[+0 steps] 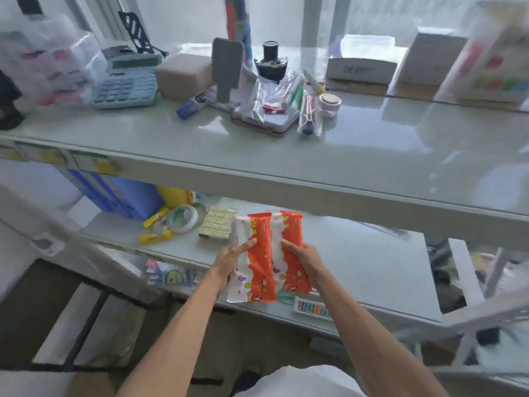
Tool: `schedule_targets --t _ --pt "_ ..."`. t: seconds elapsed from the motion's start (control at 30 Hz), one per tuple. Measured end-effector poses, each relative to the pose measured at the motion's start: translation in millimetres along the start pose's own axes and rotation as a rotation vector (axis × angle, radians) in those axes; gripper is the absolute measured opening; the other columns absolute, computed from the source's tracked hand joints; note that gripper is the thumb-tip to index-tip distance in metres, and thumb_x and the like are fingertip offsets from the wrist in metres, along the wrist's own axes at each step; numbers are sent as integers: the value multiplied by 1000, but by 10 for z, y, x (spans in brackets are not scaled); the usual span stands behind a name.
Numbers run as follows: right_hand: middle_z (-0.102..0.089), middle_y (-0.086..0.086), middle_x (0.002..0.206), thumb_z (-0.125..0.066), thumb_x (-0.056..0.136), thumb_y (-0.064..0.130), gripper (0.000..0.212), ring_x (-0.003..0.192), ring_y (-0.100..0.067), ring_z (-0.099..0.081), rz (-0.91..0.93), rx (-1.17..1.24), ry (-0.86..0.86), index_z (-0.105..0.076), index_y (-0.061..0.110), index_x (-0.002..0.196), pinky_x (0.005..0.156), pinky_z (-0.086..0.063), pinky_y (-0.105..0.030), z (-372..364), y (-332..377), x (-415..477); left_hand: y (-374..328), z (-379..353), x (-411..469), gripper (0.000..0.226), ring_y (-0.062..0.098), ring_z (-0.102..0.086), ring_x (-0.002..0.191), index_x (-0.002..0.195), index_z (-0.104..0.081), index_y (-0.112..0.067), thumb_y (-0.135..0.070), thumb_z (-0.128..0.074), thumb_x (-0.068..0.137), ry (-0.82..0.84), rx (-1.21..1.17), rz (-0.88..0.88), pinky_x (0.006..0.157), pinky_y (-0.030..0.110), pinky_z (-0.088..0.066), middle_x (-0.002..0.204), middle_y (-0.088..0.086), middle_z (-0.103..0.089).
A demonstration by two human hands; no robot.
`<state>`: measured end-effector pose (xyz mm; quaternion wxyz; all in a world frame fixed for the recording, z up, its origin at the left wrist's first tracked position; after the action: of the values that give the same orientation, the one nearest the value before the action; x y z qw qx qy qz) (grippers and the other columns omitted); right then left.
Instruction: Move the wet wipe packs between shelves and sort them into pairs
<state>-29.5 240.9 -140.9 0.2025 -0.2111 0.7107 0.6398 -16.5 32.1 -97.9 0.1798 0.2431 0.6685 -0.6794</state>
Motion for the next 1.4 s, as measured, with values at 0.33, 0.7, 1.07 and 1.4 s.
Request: schedule_targets --t 0.33,0.7,1.07,1.4 --pt "-55 -18 144 -62 99 48 68 135 -37 -52 109 -620 -426 -43 8 150 113 -45 -52 316 92 500 -261 161 838 92 36 -67 116 137 -57 -4 -72 -75 77 -36 212 -86 106 61 -51 112 3 -73" --pt "-65 -14 137 -57 106 37 66 123 -33 -63 114 -535 -444 -27 15 161 97 -48 -34 171 271 178 -265 142 1126 113 32 -56 137 155 -41 -15 -85 -68 71 22 353 -59 105 56 -54 147 7 -60" --pt "-59 -13 147 -47 111 32 51 132 -34 -59 135 -503 -539 -38 10 157 110 -50 -46 311 248 -140 -1030 -273 327 45 34 -67 108 128 -60 -1 -8 -79 87 -346 680 -716 100 46 -57 121 18 -69" --pt "-77 -15 112 -52 99 12 25 109 -32 -70 -37 -238 -962 -74 10 112 96 -55 -38 1763 -740 -1619 -79 -2879 -331 11 22 -74 79 101 -75 -4 -4 -65 95 580 922 -737 76 32 -60 88 9 -79"
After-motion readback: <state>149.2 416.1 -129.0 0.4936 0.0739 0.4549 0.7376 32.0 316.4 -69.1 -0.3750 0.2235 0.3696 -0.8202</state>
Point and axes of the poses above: each hand's wrist, its own x-axis towards the middle knuckle, its own z-axis out of the back of the hand, y = z × x, the point moved 10 cm from there along x, towards the middle knuckle
